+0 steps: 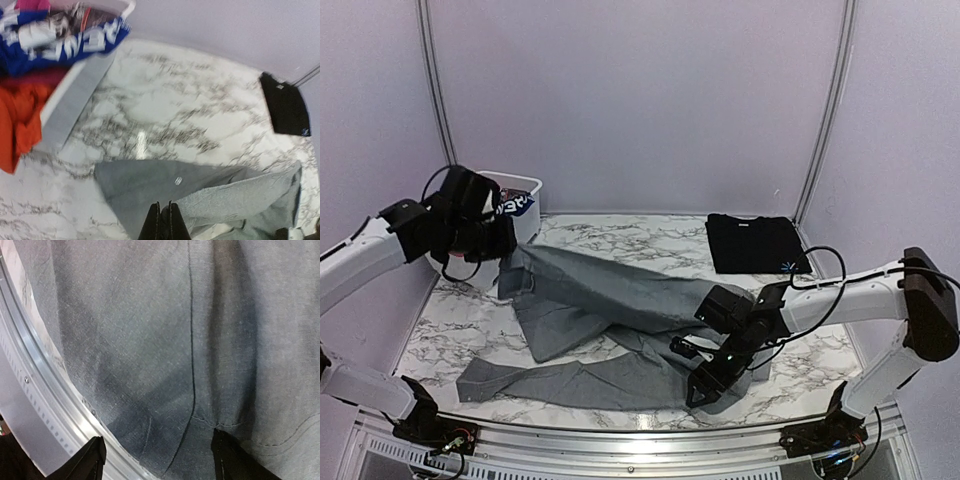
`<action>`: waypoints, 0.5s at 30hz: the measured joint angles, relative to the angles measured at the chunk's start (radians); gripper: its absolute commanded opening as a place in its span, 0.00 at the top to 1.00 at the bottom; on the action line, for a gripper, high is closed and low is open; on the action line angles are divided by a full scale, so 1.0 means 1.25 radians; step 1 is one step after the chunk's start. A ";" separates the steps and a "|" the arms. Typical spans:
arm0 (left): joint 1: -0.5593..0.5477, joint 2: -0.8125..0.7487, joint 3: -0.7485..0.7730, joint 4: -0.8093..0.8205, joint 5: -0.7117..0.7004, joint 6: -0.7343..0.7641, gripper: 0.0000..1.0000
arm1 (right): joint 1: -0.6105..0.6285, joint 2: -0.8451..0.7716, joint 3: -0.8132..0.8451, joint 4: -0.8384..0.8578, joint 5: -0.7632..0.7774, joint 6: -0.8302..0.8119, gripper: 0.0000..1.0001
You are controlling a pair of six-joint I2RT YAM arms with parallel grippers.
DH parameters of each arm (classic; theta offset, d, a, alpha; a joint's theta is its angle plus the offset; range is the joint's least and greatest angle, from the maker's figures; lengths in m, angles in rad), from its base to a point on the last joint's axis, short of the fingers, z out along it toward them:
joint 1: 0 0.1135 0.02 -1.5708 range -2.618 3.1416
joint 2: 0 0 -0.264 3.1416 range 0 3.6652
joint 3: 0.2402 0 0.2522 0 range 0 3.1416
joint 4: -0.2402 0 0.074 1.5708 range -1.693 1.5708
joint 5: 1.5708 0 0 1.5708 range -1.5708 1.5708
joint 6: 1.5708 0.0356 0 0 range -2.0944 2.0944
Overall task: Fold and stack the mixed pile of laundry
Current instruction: Adjust the crumpled shirt at the center of the board.
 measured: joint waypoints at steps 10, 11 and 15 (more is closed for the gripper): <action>-0.007 0.085 0.300 0.070 0.077 0.186 1.00 | -0.055 -0.133 0.146 -0.095 -0.022 -0.040 0.17; -0.009 0.119 0.327 0.084 0.082 0.200 1.00 | -0.078 -0.149 0.185 -0.078 -0.018 -0.043 0.18; -0.011 0.280 0.463 0.128 0.086 0.252 1.00 | -0.144 -0.149 0.267 -0.028 0.004 -0.058 0.21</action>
